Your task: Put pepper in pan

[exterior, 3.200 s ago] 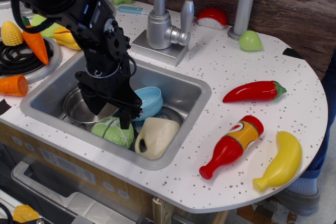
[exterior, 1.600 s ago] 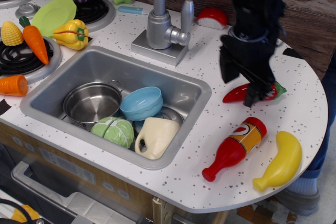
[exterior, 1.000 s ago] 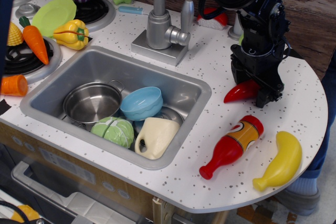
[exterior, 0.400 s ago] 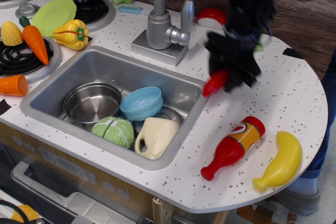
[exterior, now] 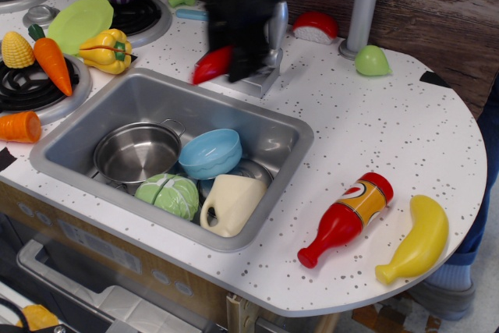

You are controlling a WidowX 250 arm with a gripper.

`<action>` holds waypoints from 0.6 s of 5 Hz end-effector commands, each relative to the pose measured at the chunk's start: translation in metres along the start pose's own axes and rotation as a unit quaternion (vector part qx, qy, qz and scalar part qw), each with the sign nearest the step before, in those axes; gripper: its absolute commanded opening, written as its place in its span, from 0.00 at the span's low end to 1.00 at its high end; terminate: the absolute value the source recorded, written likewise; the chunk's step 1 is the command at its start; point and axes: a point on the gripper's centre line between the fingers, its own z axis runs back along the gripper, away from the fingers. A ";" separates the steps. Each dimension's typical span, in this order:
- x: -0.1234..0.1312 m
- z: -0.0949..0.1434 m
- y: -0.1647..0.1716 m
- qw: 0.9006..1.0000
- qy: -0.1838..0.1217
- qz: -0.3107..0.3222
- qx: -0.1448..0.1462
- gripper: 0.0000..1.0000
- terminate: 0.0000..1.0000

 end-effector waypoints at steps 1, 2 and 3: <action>-0.043 -0.002 0.046 0.999 -0.038 0.005 0.001 0.00 0.00; -0.064 -0.018 0.051 0.998 -0.048 -0.015 -0.048 1.00 0.00; -0.079 -0.025 0.048 0.994 -0.037 -0.018 -0.097 1.00 0.00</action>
